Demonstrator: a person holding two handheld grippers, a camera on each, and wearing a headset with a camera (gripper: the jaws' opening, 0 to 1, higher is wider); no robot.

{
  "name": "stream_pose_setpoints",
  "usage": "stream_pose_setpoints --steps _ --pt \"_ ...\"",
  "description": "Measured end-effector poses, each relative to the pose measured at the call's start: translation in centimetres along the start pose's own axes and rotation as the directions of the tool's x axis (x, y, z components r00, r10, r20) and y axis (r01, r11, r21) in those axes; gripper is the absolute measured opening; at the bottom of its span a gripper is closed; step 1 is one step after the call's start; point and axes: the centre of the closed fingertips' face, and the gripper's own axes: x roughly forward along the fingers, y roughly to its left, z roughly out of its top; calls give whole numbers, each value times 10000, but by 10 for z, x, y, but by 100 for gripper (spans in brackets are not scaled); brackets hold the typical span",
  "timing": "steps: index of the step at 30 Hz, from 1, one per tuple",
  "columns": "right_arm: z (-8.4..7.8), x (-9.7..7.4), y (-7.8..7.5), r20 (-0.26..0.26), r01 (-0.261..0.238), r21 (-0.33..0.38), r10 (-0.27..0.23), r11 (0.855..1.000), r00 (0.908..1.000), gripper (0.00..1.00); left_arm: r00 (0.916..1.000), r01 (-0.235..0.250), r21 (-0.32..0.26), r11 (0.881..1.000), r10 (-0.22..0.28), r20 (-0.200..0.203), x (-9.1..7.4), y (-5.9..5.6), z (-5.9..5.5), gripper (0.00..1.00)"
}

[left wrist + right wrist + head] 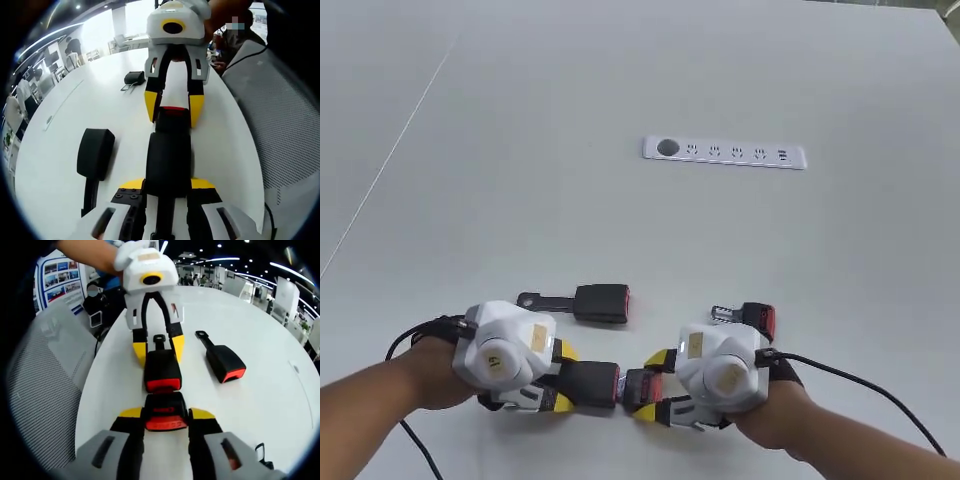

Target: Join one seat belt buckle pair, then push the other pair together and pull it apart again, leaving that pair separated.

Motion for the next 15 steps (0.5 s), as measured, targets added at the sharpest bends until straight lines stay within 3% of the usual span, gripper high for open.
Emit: stream_pose_setpoints --steps 15 --pt "0 -1 -1 28 -3 57 2 10000 10000 33 10000 49 34 10000 -49 -69 1 2 0 31"
